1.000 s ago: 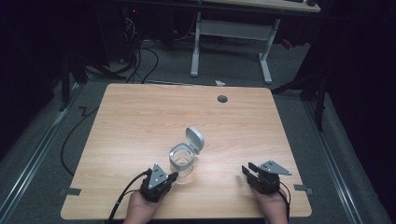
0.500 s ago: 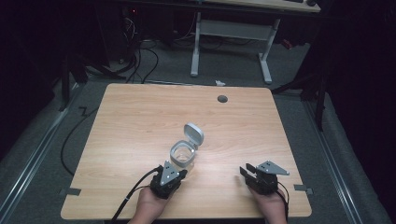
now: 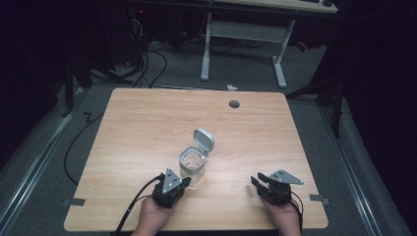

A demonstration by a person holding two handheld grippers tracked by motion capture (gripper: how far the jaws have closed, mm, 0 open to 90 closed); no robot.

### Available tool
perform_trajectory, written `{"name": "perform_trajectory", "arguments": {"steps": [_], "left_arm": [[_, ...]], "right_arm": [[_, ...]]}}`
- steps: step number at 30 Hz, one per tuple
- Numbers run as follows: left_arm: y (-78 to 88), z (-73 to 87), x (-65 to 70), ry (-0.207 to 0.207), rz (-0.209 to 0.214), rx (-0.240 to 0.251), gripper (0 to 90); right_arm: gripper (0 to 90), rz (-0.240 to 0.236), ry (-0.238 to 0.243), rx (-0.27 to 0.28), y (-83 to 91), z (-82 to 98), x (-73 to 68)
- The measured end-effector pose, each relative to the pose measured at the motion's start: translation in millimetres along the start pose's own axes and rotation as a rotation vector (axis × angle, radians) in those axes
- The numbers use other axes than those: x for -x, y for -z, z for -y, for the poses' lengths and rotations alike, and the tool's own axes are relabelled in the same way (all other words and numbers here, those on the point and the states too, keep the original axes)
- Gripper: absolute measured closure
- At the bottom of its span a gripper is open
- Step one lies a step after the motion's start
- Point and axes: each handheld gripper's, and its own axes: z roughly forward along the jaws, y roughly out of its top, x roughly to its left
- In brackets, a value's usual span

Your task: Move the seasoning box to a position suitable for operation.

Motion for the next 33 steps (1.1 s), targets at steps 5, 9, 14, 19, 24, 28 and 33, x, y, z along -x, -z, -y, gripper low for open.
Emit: {"name": "perform_trajectory", "arguments": {"steps": [5, 9, 14, 19, 24, 28, 33], "left_arm": [[-7.5, 0.6, 4.0, -0.007, 0.009, -0.008, 90.0], [-19.1, 0.6, 5.7, -0.003, 0.008, -0.011, 90.0], [-27.8, -1.1, 9.2, 0.007, 0.016, -0.013, 90.0], [-10.4, -3.1, 1.0, -0.004, -0.004, 0.007, 90.0], [-3.0, -13.7, -31.3, 0.029, -0.120, 0.041, 90.0], [-15.5, -25.1, -45.8, 0.041, -0.171, 0.084, 90.0], [-29.2, -31.9, -49.9, 0.051, -0.173, 0.099, 90.0]], "right_arm": [[63.9, -0.001, 0.004, 0.000, -0.7, -0.2, -0.9], [63.8, -0.002, 0.006, 0.003, -0.1, 0.2, -0.5], [63.8, -0.004, -0.004, 0.000, 0.2, 0.6, 0.1], [63.9, -0.004, -0.006, 0.004, 0.8, 1.1, 1.3], [63.9, -0.012, 0.001, -0.003, -1.5, 0.9, -0.1], [64.5, -0.015, 0.009, -0.006, -2.4, 0.2, -3.8], [66.2, -0.021, 0.015, -0.006, -3.8, -0.6, -5.9]]}}
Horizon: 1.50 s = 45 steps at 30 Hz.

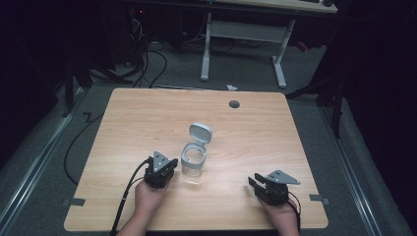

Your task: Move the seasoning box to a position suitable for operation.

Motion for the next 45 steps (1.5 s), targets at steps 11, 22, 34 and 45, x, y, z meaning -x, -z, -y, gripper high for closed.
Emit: {"name": "perform_trajectory", "arguments": {"steps": [11, 22, 34, 45], "left_arm": [[4.2, 6.3, 9.0, 0.013, 0.038, -0.028, 90.0], [13.5, 20.3, 27.5, -0.011, 0.097, -0.050, 90.0], [27.4, 23.2, 31.9, -0.002, 0.115, -0.042, 87.3], [33.4, 31.1, 33.7, -0.029, 0.166, -0.051, 90.0]], "right_arm": [[66.7, 0.001, -0.001, 0.005, 1.0, 1.1, 1.9], [66.6, -0.003, 0.012, 0.003, 1.1, 0.0, -1.2], [69.8, 0.018, 0.003, 0.039, 1.7, -5.0, -5.3], [89.7, -0.039, 0.027, 0.042, -26.7, -28.9, -35.6]]}}
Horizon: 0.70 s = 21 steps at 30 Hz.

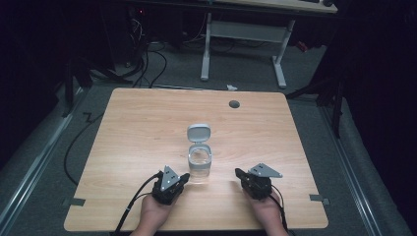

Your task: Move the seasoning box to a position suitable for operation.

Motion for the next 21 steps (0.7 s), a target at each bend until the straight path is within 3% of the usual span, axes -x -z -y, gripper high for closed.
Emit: {"name": "perform_trajectory", "arguments": {"steps": [2, 6, 9, 14, 21], "left_arm": [[1.5, -0.6, 4.2, 0.019, 0.023, -0.015, 90.0], [-0.4, 1.6, 14.3, 0.013, 0.059, -0.034, 90.0], [-6.1, 1.2, 16.9, 0.012, 0.063, -0.042, 90.0], [-14.6, 0.1, 9.7, 0.010, 0.030, -0.045, 90.0], [-16.7, -3.7, 0.9, 0.046, -0.005, -0.020, 90.0]], "right_arm": [[89.9, -0.014, 0.005, -0.003, -10.3, -7.0, -3.3], [90.0, -0.015, 0.030, -0.004, -23.7, -22.9, -9.4], [89.9, -0.015, 0.032, 0.009, -30.7, -36.6, -10.7], [89.7, -0.006, 0.040, 0.026, -37.5, -53.9, -10.8], [89.7, -0.011, 0.038, 0.034, -42.4, -63.6, -12.1]]}}
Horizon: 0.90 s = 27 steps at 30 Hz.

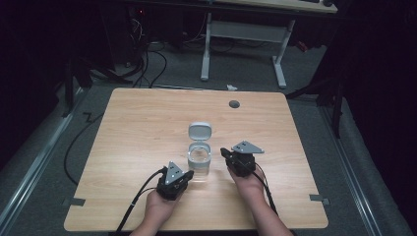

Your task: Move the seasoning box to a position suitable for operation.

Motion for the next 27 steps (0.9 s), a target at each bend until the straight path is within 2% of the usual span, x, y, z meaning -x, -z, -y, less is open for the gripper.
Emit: {"name": "perform_trajectory", "arguments": {"steps": [4, 7, 11, 18, 20, 27], "left_arm": [[1.3, 2.7, 1.3, -0.011, 0.014, 0.009, 88.3], [1.9, 2.0, 0.8, 0.001, 0.017, 0.015, 88.3], [2.7, 2.5, 0.7, -0.010, 0.019, 0.011, 88.3], [1.5, 1.7, -0.5, 0.011, 0.008, 0.002, 90.0], [0.9, 2.0, -0.8, 0.008, 0.007, -0.008, 90.0], [-1.9, 0.3, -2.6, 0.036, -0.004, -0.021, 90.0]], "right_arm": [[89.9, 0.003, -0.014, 0.007, -6.1, -6.2, 0.7], [90.0, 0.003, -0.016, 0.024, -10.6, -15.4, 2.9], [90.0, 0.004, -0.016, 0.038, -16.1, -29.1, 4.7], [90.0, -0.005, 0.002, 0.058, -28.5, -57.5, 2.9], [90.0, -0.004, 0.003, 0.063, -30.5, -62.0, 2.9], [90.0, -0.004, 0.010, 0.073, -32.2, -71.7, 5.1]]}}
